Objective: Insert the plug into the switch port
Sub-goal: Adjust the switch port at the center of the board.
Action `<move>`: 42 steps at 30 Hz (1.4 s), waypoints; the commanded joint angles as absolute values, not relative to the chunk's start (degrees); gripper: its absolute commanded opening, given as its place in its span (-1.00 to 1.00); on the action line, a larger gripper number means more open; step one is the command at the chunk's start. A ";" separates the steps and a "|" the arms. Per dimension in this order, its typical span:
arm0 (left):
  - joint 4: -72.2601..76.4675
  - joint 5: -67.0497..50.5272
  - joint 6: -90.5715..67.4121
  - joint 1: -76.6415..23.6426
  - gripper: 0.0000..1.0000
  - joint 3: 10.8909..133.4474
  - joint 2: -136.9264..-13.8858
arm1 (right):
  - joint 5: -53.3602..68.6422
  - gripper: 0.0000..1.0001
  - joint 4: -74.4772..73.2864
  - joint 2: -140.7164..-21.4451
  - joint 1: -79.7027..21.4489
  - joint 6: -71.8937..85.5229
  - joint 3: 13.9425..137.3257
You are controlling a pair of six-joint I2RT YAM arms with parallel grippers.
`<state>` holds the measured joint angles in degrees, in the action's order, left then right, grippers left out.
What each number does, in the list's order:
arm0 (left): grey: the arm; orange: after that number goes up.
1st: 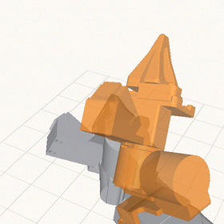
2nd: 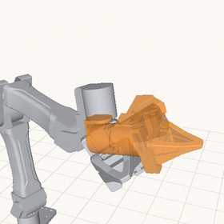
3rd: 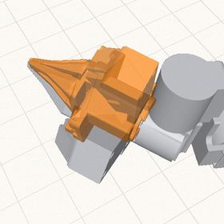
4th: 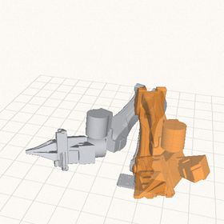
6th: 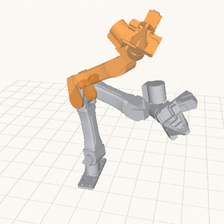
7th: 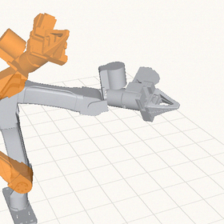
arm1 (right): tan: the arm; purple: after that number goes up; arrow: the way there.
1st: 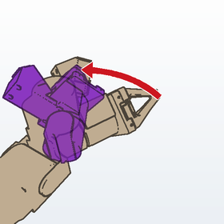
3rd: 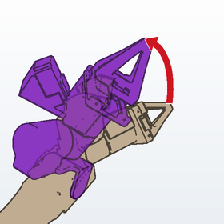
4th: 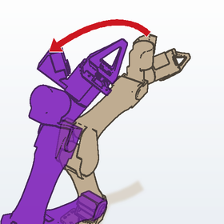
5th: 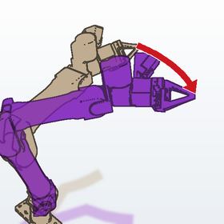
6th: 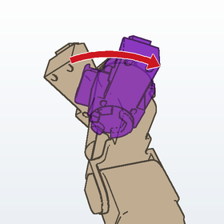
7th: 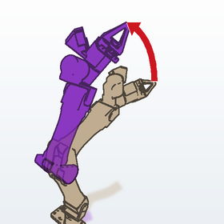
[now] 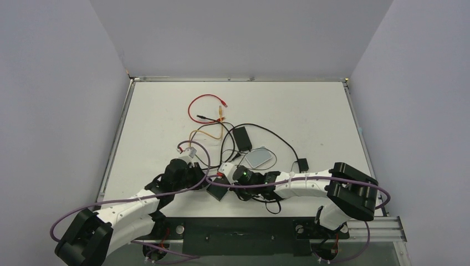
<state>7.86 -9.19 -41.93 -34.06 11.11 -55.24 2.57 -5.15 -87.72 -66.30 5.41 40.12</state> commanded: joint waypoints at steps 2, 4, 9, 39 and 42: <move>9.55 -12.32 -45.23 -34.85 -0.80 8.33 -51.32 | -4.73 -1.00 -5.69 -85.46 -65.35 4.51 41.47; 9.54 -12.34 -45.91 -35.03 -0.80 7.63 -50.18 | -4.57 -1.00 -6.28 -84.93 -65.42 4.33 41.36; 7.59 -10.97 -46.34 -35.41 -0.80 7.34 -48.11 | -2.51 -1.00 -8.55 -82.70 -66.55 4.21 40.53; 13.27 -8.34 -42.17 -35.16 -0.56 11.73 -59.50 | -10.53 -1.00 4.40 -85.70 -75.90 17.41 36.87; 13.78 -9.09 -42.13 -35.16 -0.54 11.80 -60.56 | -10.46 -1.00 4.37 -86.42 -76.34 17.64 37.27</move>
<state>11.11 -7.14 -43.44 -35.14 10.07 -59.24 -8.34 0.16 -85.21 -75.50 15.92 37.15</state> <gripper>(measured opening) 0.220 0.096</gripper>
